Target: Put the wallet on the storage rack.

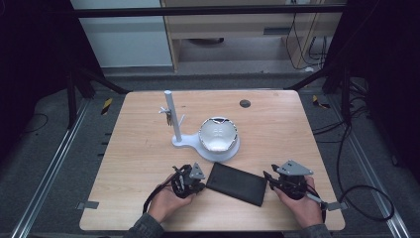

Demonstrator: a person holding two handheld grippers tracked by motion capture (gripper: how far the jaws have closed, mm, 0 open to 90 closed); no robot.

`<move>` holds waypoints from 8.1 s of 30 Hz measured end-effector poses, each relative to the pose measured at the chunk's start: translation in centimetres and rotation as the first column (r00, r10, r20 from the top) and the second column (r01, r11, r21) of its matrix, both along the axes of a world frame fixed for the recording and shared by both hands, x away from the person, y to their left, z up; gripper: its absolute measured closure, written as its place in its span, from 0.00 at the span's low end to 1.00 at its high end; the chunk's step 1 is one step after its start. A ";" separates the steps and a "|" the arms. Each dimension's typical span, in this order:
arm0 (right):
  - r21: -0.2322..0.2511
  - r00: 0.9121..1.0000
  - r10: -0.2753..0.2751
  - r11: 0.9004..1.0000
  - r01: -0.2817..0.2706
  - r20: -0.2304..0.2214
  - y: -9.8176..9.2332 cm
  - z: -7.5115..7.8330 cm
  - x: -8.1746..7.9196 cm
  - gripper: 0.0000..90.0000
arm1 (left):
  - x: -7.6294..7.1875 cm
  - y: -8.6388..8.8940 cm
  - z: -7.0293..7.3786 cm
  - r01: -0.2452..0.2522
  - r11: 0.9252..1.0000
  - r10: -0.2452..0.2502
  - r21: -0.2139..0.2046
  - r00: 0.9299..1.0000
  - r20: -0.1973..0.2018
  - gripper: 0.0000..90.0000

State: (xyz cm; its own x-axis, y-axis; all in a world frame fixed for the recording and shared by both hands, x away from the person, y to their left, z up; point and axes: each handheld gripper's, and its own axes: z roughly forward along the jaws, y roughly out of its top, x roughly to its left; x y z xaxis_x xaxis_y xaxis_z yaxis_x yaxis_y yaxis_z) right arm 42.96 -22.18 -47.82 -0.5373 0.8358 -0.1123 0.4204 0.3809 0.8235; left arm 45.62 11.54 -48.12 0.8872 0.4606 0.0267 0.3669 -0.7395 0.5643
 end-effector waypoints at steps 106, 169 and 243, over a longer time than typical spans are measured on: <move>-0.009 0.970 0.166 0.986 -0.167 0.179 3.7 4.3 -0.3 0.94 | 3.0 -2.8 8.7 0.035 0.983 -0.025 -0.182 0.998 0.056 0.15; 0.000 0.972 -0.067 0.998 0.068 -0.226 0.8 -3.1 2.6 0.06 | 4.5 -3.6 19.5 0.087 0.987 -0.087 -0.135 0.996 0.010 0.90; -0.003 0.977 -0.086 0.996 0.088 -0.197 0.7 -3.5 2.8 0.01 | 11.4 -3.3 16.9 -0.113 0.989 0.116 -0.098 0.993 0.024 0.90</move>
State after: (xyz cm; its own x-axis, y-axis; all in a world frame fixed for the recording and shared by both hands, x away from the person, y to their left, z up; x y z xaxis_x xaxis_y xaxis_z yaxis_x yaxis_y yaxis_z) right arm 45.73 -21.50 -51.29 -0.4737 0.8807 -0.0069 0.6056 0.3313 0.7235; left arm 57.02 8.24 -31.20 0.8280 0.5608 0.0025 0.4285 -0.6355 0.6424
